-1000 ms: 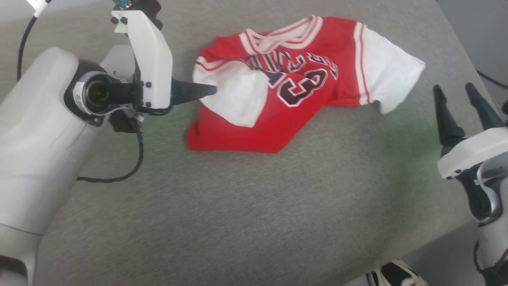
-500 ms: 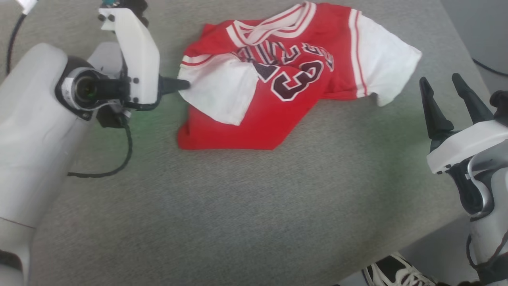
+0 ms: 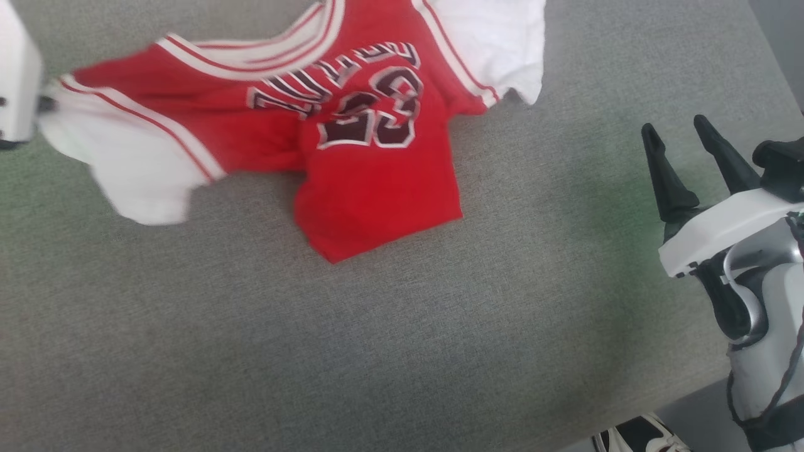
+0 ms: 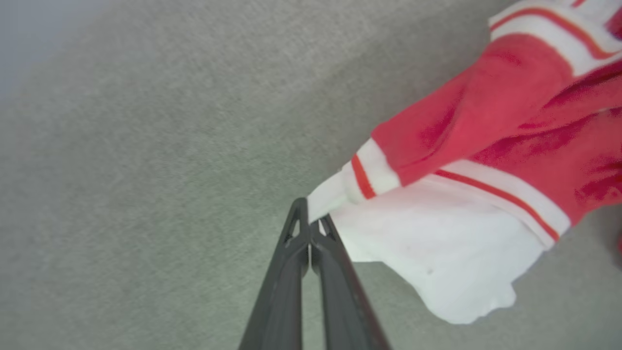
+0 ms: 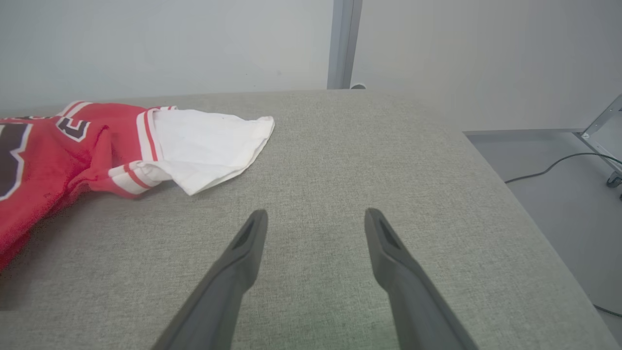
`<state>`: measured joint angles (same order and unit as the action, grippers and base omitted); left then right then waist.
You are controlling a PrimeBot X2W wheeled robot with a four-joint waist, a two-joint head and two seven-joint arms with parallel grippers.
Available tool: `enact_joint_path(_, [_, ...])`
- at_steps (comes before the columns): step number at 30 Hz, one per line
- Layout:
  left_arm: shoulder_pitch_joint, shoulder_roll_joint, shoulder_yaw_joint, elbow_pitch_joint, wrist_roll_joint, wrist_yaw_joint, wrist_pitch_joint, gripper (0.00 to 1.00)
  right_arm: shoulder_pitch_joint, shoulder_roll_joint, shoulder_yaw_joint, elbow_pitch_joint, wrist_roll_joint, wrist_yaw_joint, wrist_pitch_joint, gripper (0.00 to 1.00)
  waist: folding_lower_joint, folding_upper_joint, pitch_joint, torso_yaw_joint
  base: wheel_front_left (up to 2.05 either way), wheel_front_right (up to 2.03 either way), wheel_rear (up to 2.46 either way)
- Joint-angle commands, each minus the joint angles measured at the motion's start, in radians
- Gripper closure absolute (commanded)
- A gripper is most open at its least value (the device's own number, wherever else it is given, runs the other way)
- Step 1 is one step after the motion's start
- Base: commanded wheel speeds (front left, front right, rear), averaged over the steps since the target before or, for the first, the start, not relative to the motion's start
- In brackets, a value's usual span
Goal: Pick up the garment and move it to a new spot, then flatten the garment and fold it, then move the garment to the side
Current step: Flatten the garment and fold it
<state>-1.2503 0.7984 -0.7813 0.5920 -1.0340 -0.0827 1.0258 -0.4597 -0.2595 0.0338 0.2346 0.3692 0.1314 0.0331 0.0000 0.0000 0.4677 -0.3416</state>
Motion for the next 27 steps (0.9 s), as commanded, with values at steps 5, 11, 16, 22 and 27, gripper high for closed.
enact_joint_path(5, [-0.037,0.039,-0.063,0.055,0.142,-0.017,-0.079,1.00,-0.014,0.007,0.017,-0.010,0.000,-0.001,0.007,0.00,0.0000,0.0000,0.022,-0.011,0.00,0.00,0.00])
enact_joint_path(11, [-0.002,0.004,-0.051,0.145,0.128,-0.028,-0.222,0.00,0.001,-0.008,0.023,-0.010,-0.008,-0.001,0.019,0.00,0.0000,0.0000,0.004,-0.010,0.00,0.00,0.00])
enact_joint_path(16, [0.045,-0.018,-0.033,0.165,0.112,-0.043,-0.400,0.00,0.019,-0.038,0.015,-0.029,-0.021,-0.001,0.039,0.00,0.0000,0.0000,-0.042,0.040,0.00,0.00,0.00])
enact_joint_path(22, [0.217,-0.067,0.013,0.054,0.016,-0.048,-0.746,0.00,0.034,-0.096,0.005,-0.062,-0.026,-0.001,0.093,0.00,0.0000,0.0000,-0.110,0.173,0.00,0.00,0.00])
enact_joint_path(27, [0.391,-0.123,0.051,-0.040,-0.011,-0.034,-1.018,0.00,0.016,-0.159,0.005,-0.077,-0.004,-0.001,0.162,0.00,0.0000,0.0000,-0.138,0.283,0.00,0.00,0.00])
